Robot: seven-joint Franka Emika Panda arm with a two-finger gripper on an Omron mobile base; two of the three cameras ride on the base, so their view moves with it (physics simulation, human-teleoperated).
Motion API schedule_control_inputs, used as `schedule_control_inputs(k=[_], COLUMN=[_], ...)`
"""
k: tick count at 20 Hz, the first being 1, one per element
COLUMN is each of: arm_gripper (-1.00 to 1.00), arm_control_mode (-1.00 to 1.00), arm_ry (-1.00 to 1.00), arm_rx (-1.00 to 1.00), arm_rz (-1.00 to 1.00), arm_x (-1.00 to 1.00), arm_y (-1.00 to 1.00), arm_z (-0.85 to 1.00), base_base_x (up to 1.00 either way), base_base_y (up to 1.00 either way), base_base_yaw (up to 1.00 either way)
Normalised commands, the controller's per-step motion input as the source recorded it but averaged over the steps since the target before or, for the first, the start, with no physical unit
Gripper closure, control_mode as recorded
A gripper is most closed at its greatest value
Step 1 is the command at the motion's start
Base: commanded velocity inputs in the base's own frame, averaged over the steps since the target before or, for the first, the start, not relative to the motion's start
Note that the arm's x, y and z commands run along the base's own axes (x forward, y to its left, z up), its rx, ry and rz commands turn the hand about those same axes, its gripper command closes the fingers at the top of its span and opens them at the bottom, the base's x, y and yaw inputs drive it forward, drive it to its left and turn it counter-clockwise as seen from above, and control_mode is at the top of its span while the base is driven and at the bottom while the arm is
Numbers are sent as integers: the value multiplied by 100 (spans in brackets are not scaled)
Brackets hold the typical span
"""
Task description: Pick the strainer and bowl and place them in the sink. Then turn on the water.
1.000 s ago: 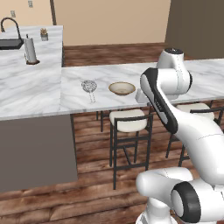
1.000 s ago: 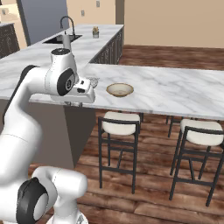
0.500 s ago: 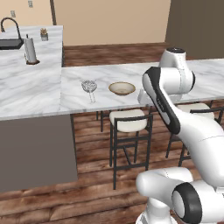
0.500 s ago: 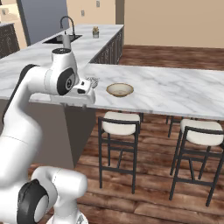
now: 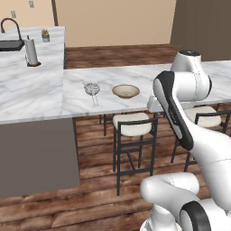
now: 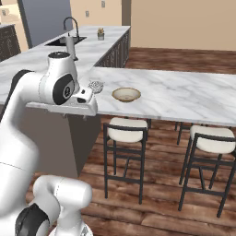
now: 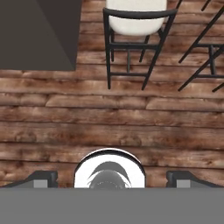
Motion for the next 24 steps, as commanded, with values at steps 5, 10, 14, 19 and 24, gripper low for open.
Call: schedule_control_inputs(k=[5, 10, 14, 19, 24], arm_gripper=[-100, -100, -100, -100, -100], arm_control_mode=[-100, -100, -100, 100, 100], arm_ry=[0, 0, 0, 0, 0], arm_rx=[0, 0, 0, 0, 0], arm_rz=[0, 0, 0, 0, 0], arm_x=[-33, -22, -7, 0, 0], arm_y=[0, 1, 6, 7, 0], arm_z=[20, 22, 31, 15, 0], base_base_x=[0, 0, 0, 0, 9], base_base_y=[0, 0, 0, 3, 42], base_base_yaw=[0, 0, 0, 0, 0])
